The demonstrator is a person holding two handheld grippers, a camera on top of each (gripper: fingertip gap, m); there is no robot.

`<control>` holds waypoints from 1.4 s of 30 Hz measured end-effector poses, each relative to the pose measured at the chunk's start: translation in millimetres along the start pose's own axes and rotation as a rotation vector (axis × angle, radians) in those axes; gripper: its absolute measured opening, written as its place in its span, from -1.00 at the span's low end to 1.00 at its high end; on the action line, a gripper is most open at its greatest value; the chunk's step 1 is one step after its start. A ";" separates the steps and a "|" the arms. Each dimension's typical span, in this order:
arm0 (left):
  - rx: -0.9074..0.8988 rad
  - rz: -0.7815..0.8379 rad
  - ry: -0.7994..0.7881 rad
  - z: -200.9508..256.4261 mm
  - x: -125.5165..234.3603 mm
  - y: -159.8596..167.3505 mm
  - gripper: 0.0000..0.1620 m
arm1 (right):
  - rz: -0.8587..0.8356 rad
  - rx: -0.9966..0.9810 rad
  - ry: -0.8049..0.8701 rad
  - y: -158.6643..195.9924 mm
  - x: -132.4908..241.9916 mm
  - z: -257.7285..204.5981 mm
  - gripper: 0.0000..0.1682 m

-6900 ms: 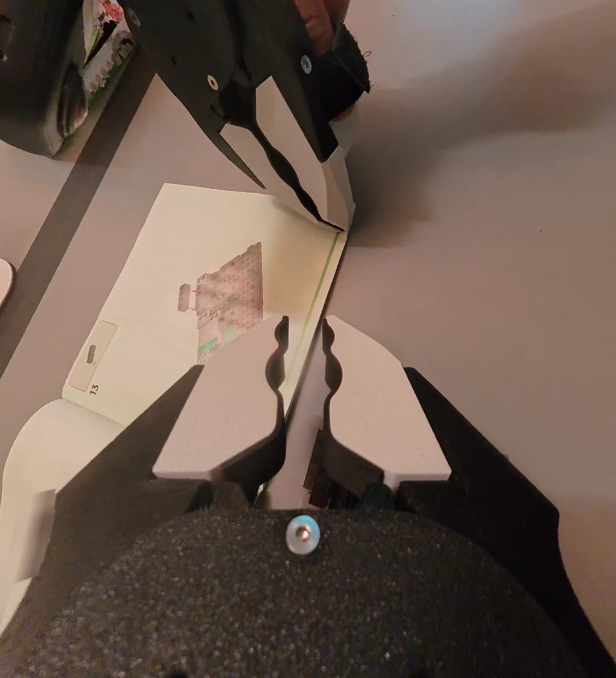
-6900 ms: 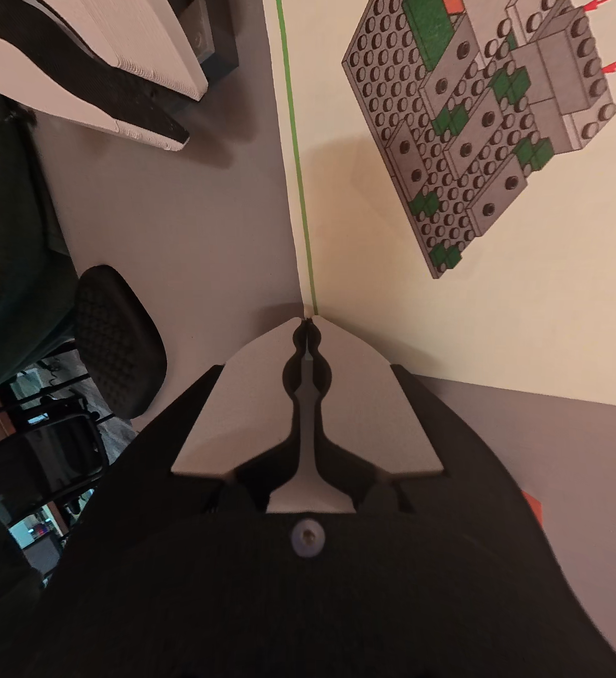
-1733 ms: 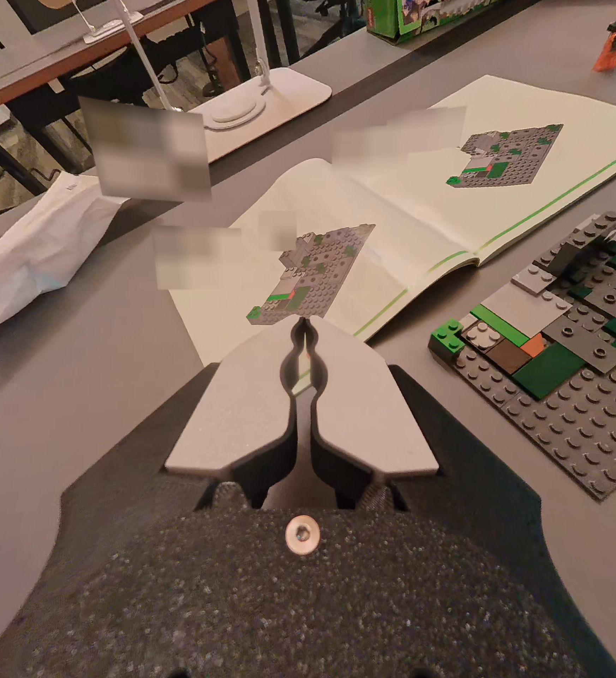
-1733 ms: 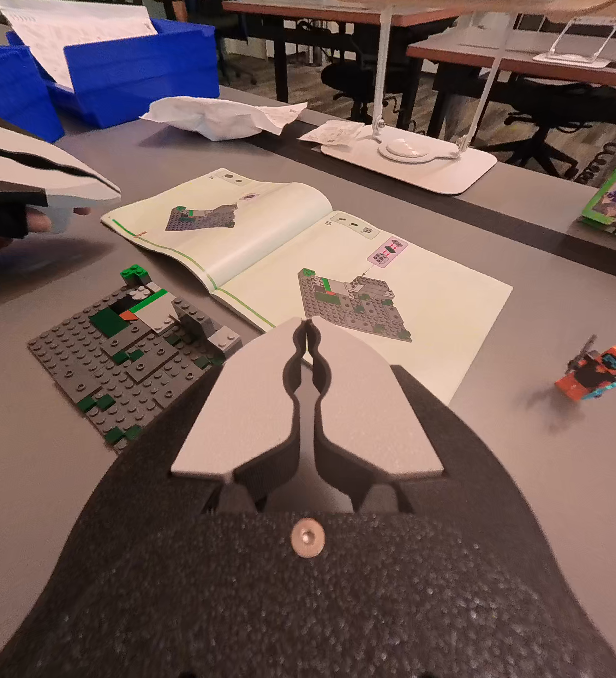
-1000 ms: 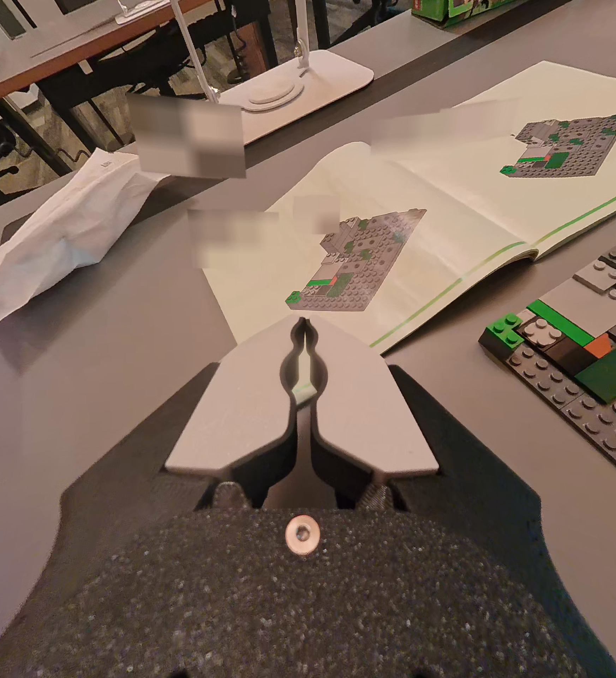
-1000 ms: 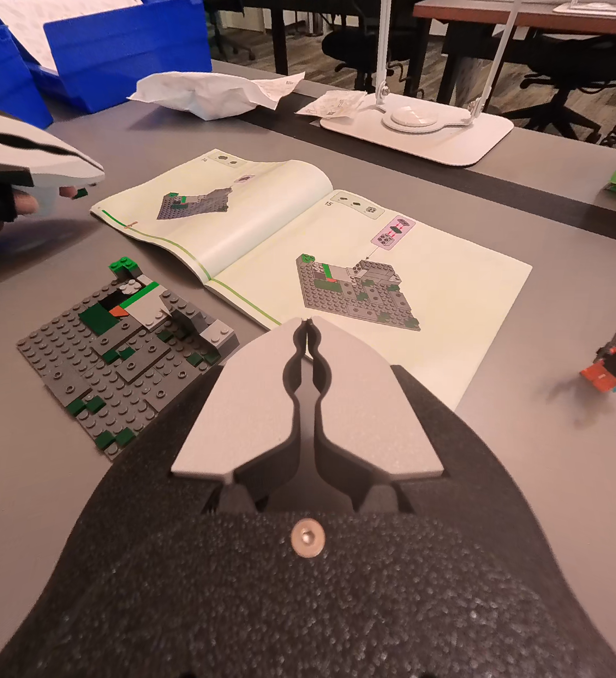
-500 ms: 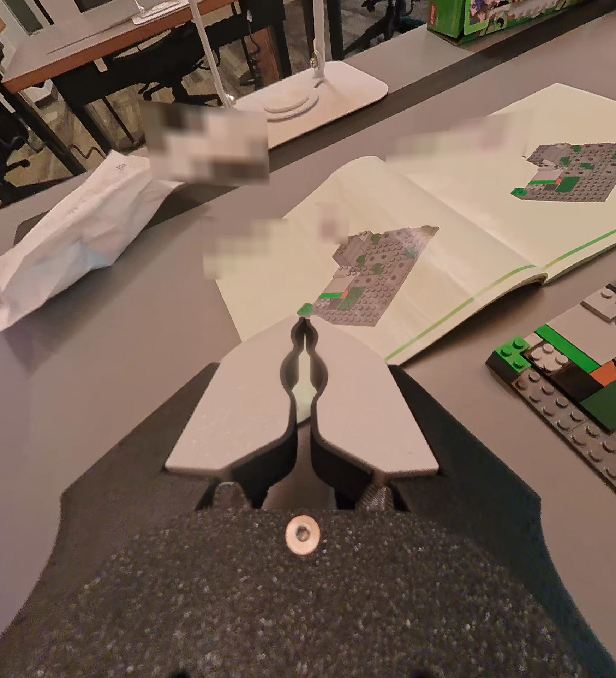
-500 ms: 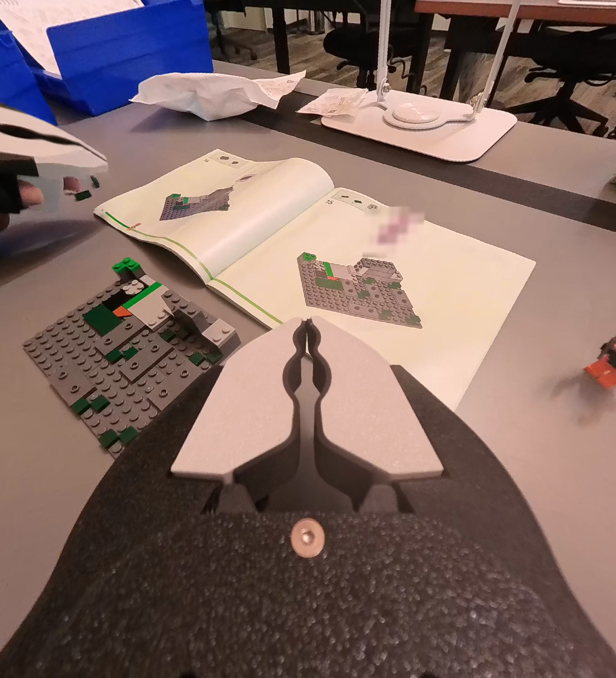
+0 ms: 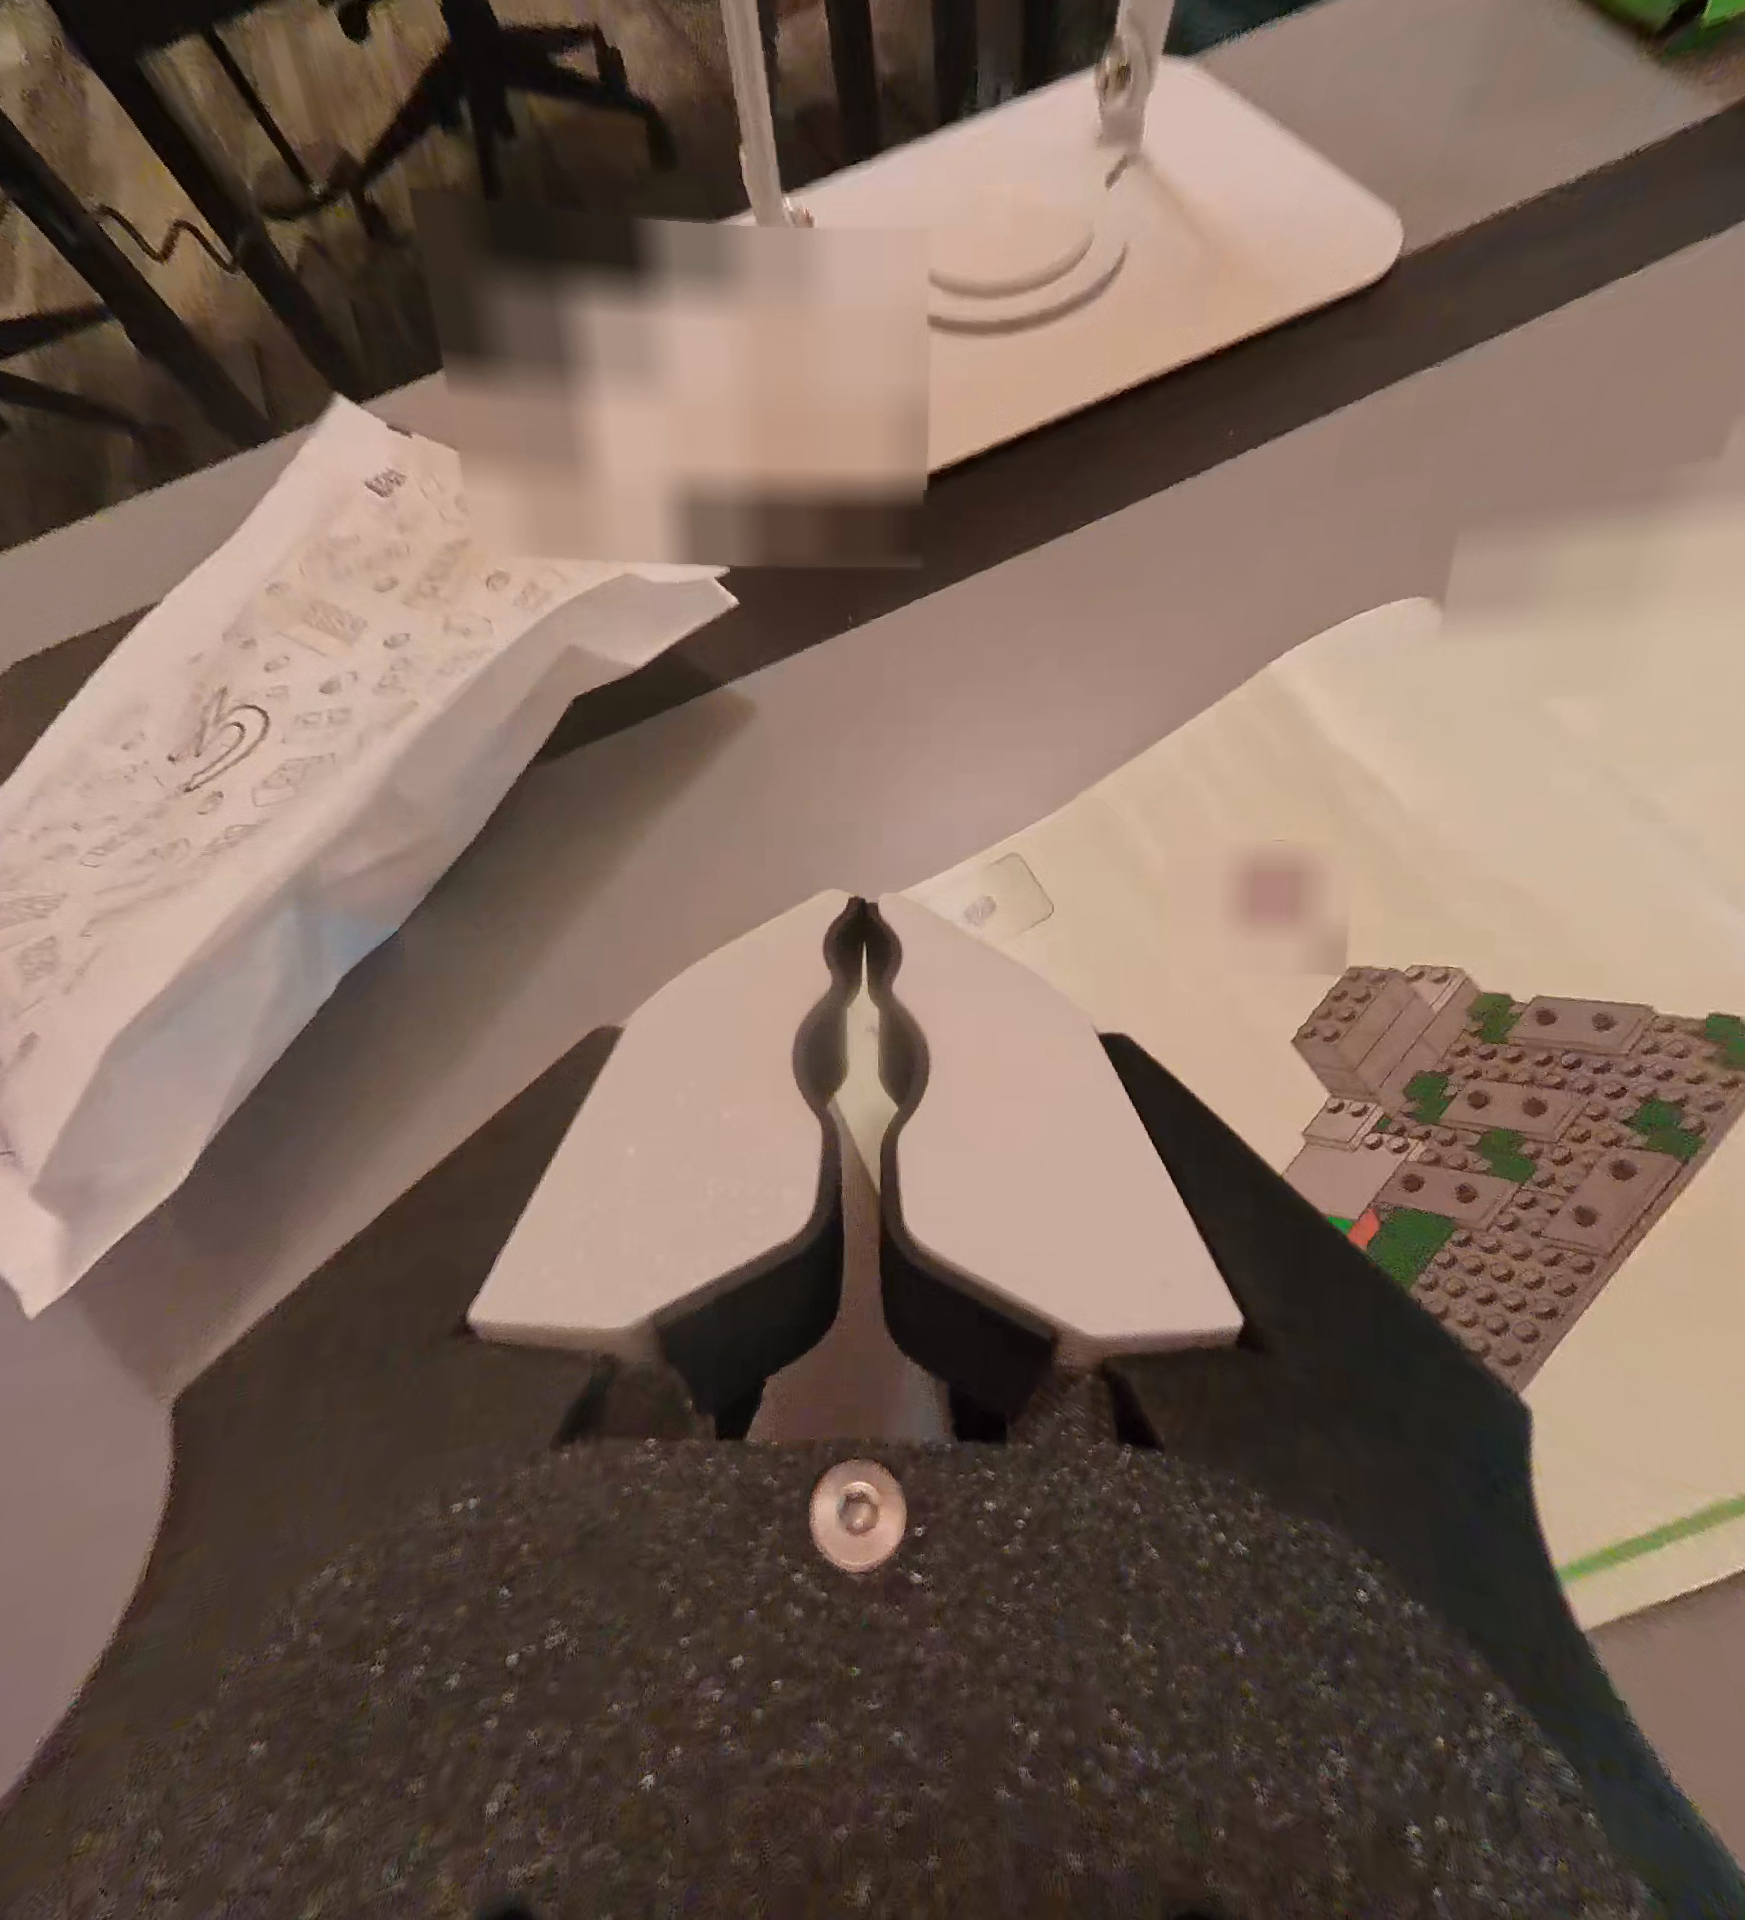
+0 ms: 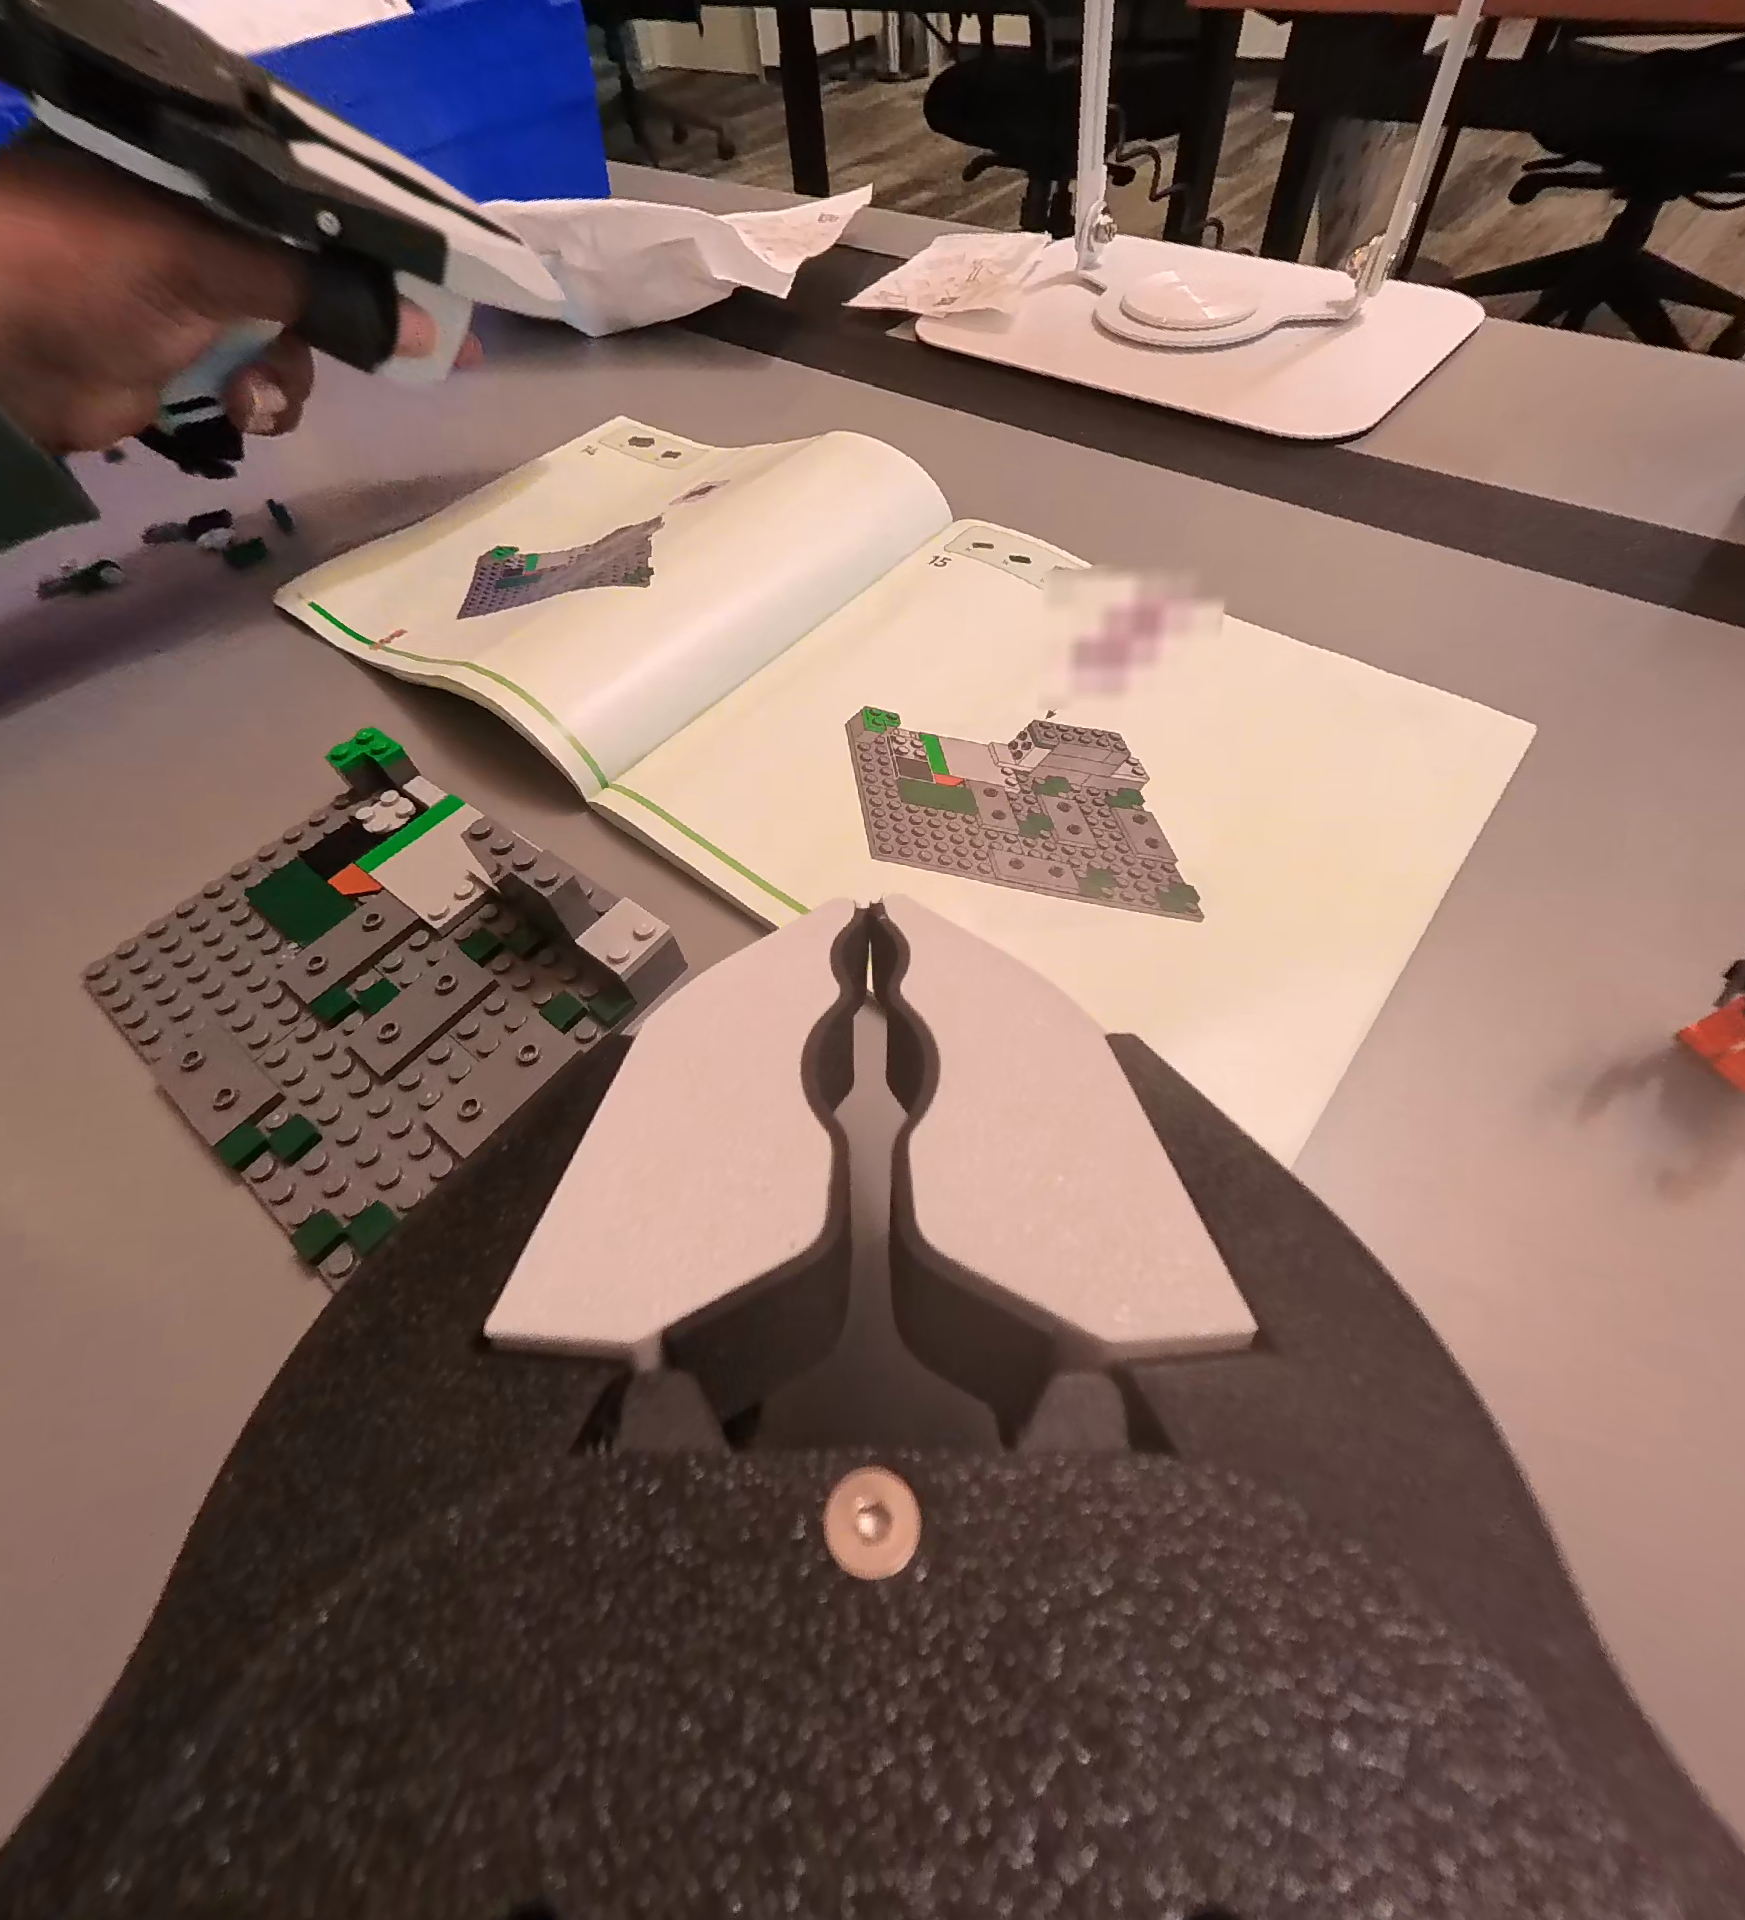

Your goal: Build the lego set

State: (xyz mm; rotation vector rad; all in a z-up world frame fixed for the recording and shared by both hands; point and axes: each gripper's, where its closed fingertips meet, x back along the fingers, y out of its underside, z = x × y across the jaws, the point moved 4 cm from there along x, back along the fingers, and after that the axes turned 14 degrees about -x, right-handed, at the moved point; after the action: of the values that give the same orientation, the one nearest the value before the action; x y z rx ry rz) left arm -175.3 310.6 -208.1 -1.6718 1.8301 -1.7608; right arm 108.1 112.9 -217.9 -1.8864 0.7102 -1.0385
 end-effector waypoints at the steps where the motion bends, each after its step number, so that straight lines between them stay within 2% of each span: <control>1: -0.004 -0.019 0.014 1.3 -2.7 2.6 -1.00 | -0.001 -0.003 -0.002 0.0 -0.1 0.2 -1.00; 14: 0.000 -0.127 0.104 12.8 -17.2 22.5 -1.00 | -0.030 -0.030 -0.016 1.7 -3.2 1.4 -1.00; 42: -0.018 -0.129 0.084 15.4 -15.7 25.1 -1.00 | -0.037 -0.036 -0.018 2.5 -3.4 1.7 -1.00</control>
State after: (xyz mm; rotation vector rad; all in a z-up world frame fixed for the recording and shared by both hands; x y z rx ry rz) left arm -173.5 305.2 -241.0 -1.7868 1.8137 -1.8980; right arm 107.7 115.1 -221.9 -1.9435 0.6900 -1.0368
